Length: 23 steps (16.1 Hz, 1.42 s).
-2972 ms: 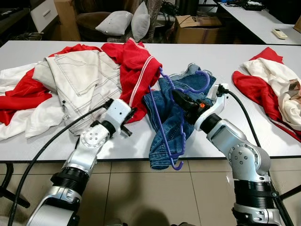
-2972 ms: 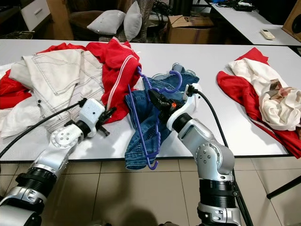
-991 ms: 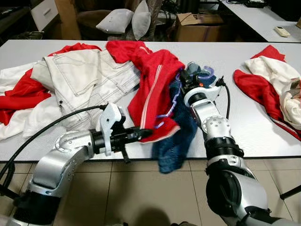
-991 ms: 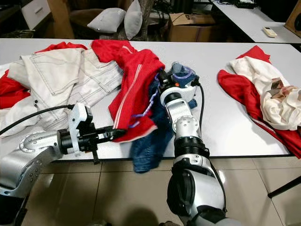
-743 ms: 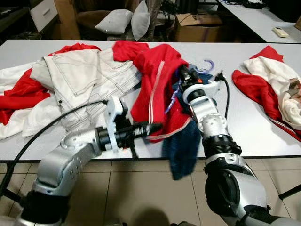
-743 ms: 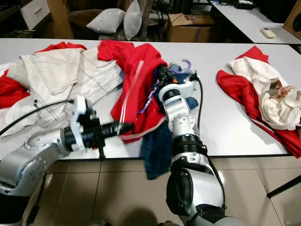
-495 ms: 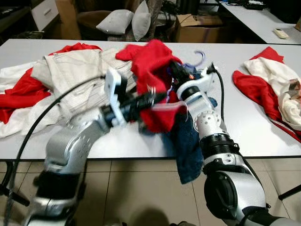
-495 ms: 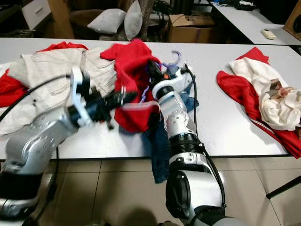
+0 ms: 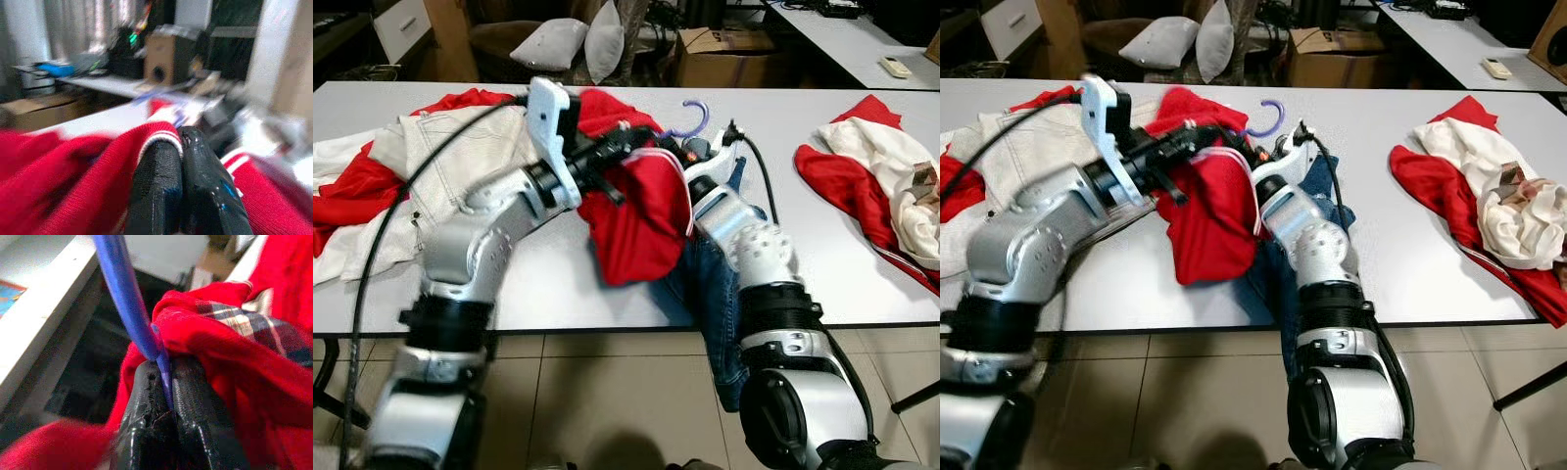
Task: Hang hanger
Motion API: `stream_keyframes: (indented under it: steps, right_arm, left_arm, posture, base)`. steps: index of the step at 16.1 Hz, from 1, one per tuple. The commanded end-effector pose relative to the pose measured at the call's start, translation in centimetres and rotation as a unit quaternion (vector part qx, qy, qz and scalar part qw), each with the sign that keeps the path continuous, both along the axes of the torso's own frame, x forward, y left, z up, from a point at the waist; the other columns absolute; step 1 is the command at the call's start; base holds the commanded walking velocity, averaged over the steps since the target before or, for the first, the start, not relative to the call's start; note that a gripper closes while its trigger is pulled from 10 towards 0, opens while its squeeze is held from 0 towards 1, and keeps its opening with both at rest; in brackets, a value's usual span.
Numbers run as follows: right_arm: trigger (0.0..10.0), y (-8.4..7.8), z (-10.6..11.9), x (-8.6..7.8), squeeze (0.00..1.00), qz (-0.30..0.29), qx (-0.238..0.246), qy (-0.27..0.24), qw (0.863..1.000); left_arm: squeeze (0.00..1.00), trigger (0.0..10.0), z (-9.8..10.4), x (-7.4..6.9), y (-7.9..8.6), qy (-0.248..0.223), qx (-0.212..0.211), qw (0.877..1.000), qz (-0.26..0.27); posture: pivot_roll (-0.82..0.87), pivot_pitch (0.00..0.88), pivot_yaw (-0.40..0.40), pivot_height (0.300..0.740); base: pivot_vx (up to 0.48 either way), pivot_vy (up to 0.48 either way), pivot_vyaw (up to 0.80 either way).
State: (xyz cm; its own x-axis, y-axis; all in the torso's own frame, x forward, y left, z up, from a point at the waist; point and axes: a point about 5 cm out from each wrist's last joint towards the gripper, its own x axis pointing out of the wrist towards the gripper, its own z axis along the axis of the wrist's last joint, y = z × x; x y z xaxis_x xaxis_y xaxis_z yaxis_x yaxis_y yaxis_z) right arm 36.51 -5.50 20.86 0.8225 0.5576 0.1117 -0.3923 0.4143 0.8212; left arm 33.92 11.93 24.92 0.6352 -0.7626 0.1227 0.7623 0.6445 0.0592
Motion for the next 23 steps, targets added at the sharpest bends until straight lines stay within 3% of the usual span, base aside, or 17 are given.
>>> stream_keyframes:
  steps: [1, 2, 3, 4, 5, 8, 11, 15, 19, 23]
  right_arm:
    - [10.0, 2.1, -0.4, -0.9, 0.0, 0.035, 0.005, 0.016, 0.999]
    - [10.0, 1.9, -0.5, -0.9, 0.0, 0.03, -0.008, 0.018, 0.999]
    - [10.0, 1.4, -0.9, -0.8, 0.0, 0.024, -0.021, 0.024, 0.999]
    - [10.0, 1.1, -1.1, -0.8, 0.0, 0.02, -0.025, 0.026, 0.999]
    - [10.0, 0.9, -1.1, -0.7, 0.0, 0.015, -0.013, 0.032, 0.999]
    - [10.0, 0.5, -1.2, -0.3, 0.0, 0.012, -0.023, 0.042, 0.999]
    - [10.0, 0.3, -1.1, 0.1, 0.0, 0.009, 0.005, 0.056, 0.998]
    - [10.0, 0.3, -1.2, 0.2, 0.0, 0.006, 0.002, 0.059, 0.998]
    - [10.0, -0.4, -0.9, 0.7, 0.0, -0.015, 0.011, 0.056, 0.998]
    - [10.0, -1.1, -0.6, 1.1, 0.0, -0.029, 0.02, 0.052, 0.998]
  left_arm:
    - [0.0, 0.0, 1.3, 0.4, 0.7, -0.038, 0.024, 0.999, 0.03]
    - [0.0, 0.5, 1.2, 0.4, 0.8, -0.04, 0.034, 0.998, 0.033]
    - [0.0, 10.0, 0.9, 0.3, 1.5, -0.03, 0.046, 0.998, 0.043]
    - [0.0, 10.0, 0.5, 0.1, 2.2, -0.017, 0.052, 0.997, 0.062]
    - [1.0, 10.0, 0.1, 0.0, 2.8, -0.002, 0.048, 0.996, 0.076]
    - [1.0, 10.0, 0.0, -0.5, 3.6, 0.001, 0.063, 0.996, 0.07]
    - [1.0, 10.0, -0.2, -0.8, 5.5, 0.021, 0.063, 0.994, 0.092]
    - [1.0, 10.0, -1.2, -1.7, 5.7, 0.067, 0.085, 0.992, 0.062]
    - [1.0, 10.0, -2.9, -2.0, 6.7, 0.104, 0.171, 0.977, 0.076]
    - [1.0, 10.0, -2.7, -2.3, 7.9, 0.104, 0.223, 0.966, 0.079]
  posture:
    - [0.05, 0.0, -0.003, 0.74]
    - [0.05, 0.0, -0.004, 0.74]
    - [0.05, 0.0, -0.011, 0.74]
    - [0.05, 0.0, -0.015, 0.74]
    - [0.06, 0.0, -0.022, 0.74]
    - [0.07, 0.0, -0.036, 0.74]
    - [0.08, 0.0, -0.044, 0.74]
    - [0.08, 0.0, -0.046, 0.74]
    - [0.08, 0.0, -0.045, 0.74]
    - [0.09, 0.0, -0.045, 0.74]
  base:
    - [0.0, 0.0, 0.0]
    - [0.0, 0.0, 0.0]
    - [0.0, 0.0, 0.0]
    - [0.0, 0.0, 0.0]
    - [0.0, 0.0, 0.0]
    - [0.0, 0.0, 0.0]
    - [0.0, 0.0, 0.0]
    - [0.0, 0.0, 0.0]
    - [0.0, 0.0, 0.0]
    - [0.0, 0.0, 0.0]
